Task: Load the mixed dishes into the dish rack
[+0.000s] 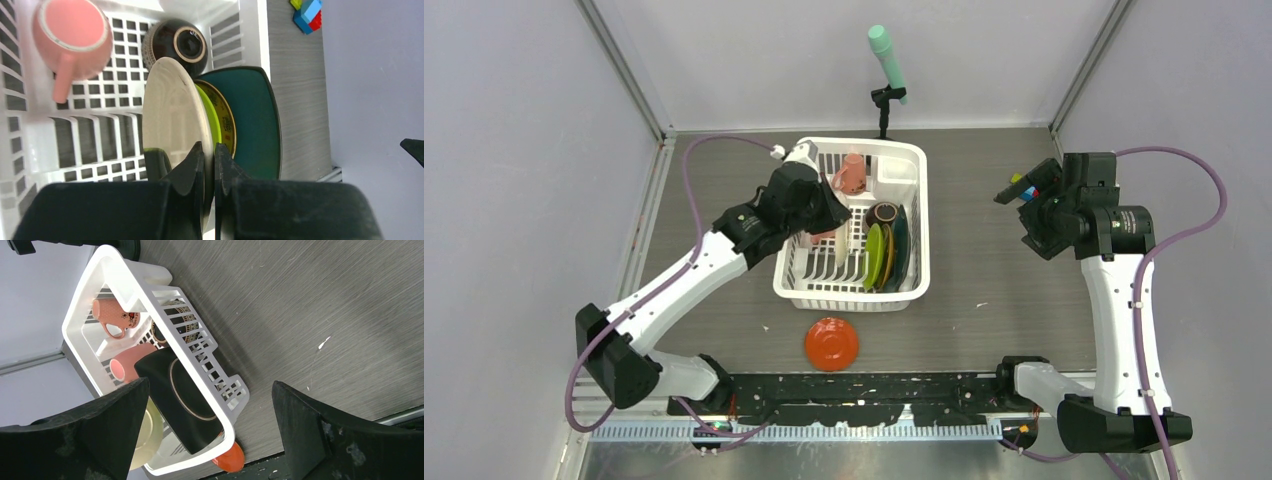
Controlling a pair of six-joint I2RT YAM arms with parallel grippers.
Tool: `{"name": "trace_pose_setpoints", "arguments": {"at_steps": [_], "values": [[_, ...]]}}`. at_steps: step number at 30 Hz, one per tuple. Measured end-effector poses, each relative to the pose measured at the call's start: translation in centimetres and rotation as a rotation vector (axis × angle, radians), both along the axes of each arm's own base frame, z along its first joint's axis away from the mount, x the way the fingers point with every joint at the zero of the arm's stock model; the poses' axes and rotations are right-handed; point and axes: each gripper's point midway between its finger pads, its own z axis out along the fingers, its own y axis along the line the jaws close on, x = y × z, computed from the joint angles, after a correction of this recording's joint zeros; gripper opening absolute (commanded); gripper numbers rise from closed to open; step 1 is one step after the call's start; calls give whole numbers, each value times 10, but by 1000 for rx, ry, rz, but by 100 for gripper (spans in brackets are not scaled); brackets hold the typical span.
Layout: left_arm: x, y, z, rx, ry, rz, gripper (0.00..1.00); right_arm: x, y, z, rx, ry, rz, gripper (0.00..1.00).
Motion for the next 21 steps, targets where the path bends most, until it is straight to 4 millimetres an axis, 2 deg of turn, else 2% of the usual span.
{"name": "trace_pose_setpoints", "arguments": {"at_steps": [5, 21], "values": [[-2, -15, -21, -36, 90, -18, 0, 0, 0, 0, 0, 0, 0, 100], [-14, -32, -63, -95, 246, -51, 0, -2, 0, -11, -2, 28, 3, 99]]}}
